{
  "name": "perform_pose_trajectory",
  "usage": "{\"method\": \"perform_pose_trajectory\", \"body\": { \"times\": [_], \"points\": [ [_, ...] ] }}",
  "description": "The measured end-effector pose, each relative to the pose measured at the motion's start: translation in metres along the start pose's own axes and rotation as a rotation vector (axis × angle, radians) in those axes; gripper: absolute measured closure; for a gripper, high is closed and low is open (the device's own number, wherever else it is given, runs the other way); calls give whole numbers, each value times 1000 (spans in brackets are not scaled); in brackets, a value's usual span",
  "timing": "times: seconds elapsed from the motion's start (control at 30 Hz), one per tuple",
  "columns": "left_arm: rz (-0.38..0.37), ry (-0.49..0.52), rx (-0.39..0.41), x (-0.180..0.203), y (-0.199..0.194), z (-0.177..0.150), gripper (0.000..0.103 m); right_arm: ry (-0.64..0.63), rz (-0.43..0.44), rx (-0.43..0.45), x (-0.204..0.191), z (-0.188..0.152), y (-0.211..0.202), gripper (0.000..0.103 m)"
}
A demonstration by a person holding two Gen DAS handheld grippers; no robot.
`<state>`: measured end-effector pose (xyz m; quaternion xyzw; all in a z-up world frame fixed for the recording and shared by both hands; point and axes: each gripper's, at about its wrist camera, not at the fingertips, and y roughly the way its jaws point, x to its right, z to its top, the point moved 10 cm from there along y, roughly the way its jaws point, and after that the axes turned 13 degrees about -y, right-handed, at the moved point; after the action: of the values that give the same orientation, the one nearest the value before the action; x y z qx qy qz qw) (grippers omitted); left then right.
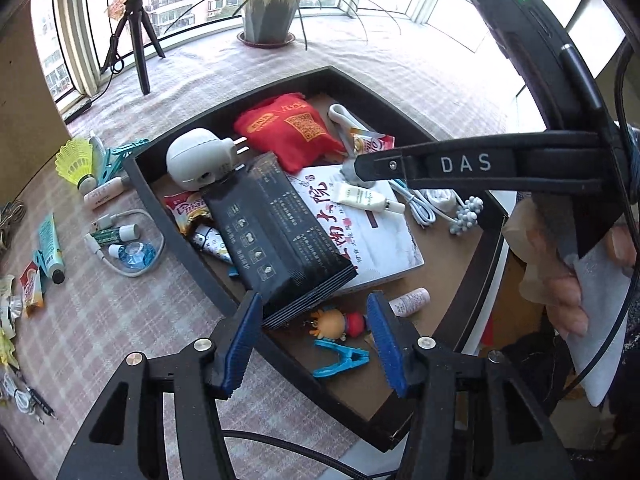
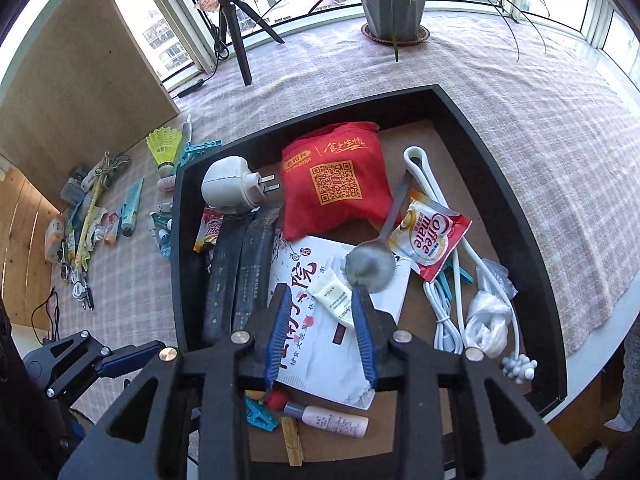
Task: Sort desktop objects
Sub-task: 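Carry the clothespin and white tube into the tray and open both tools, then move both tools back to the table toward the white cable and pen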
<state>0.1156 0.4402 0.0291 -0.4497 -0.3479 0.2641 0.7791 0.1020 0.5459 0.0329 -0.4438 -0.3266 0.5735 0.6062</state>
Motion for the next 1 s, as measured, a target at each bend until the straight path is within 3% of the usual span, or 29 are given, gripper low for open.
{"method": "perform_pose_trajectory", "body": {
  "times": [0.53,0.77,1.0],
  "points": [
    [114,-185,91,-92,-25,12,52,-118,67,-2,-64,21,16,71],
    [194,-335,117,-159,-35,-1,52,-182,128,-14,-106,26,29,71],
    [262,-568,148,-247,-53,-32,52,-293,206,-39,-171,32,47,71]
  ]
}}
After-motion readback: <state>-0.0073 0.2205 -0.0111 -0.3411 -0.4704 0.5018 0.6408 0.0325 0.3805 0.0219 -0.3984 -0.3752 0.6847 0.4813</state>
